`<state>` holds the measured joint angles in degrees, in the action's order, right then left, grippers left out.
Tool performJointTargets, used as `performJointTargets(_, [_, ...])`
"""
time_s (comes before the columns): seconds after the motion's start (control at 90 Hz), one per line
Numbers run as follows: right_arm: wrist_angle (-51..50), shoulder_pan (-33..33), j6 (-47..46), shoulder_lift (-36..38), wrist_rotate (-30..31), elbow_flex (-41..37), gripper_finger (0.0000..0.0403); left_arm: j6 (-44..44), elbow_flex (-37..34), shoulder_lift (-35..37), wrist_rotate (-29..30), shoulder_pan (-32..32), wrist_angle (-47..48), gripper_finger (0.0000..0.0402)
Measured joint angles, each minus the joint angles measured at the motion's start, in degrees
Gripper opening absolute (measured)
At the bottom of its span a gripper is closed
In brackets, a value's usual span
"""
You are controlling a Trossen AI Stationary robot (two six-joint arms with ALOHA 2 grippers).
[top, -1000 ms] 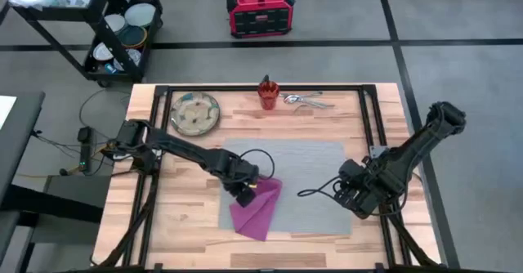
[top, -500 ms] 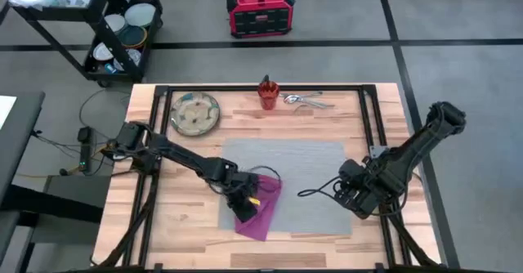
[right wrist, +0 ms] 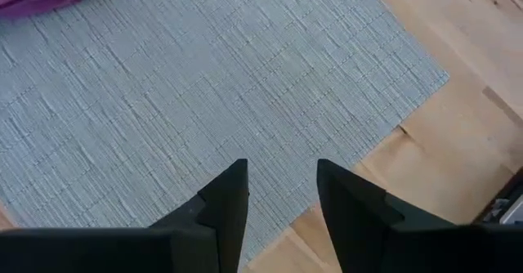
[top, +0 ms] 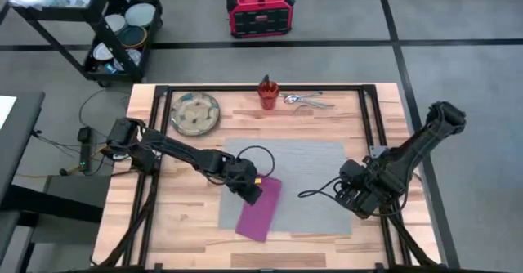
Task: Set table place
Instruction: Fold the pink table napkin
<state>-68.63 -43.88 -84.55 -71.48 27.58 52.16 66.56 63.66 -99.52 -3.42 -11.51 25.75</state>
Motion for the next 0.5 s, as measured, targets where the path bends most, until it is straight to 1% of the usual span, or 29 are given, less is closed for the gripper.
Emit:
performJointTargets(0.078, [-0.07,0.0,0.02,0.0,0.01,0.0,0.0133,0.56,0.04,0.08,-2.77,-0.94,-0.06,0.001])
performJointTargets(0.156, [-0.12,-0.02,0.02,0.0,0.01,0.0,0.0133,0.85,0.02,0.08,-5.94,-2.72,0.18,0.0026])
performJointTargets(0.267, [-0.12,-0.02,0.02,0.0,0.08,0.0,0.0133,2.71,0.02,0.08,-7.03,-6.03,0.12,0.006])
performJointTargets(0.367, [-0.11,-0.02,0.04,0.0,0.11,0.0,0.0133,5.82,0.02,0.08,-6.29,-9.05,-0.28,0.0097])
performJointTargets(0.5, [-0.06,-0.02,0.48,-0.02,0.14,0.0,0.0133,10.95,-0.16,0.08,-0.11,-12.67,-2.25,0.0146])
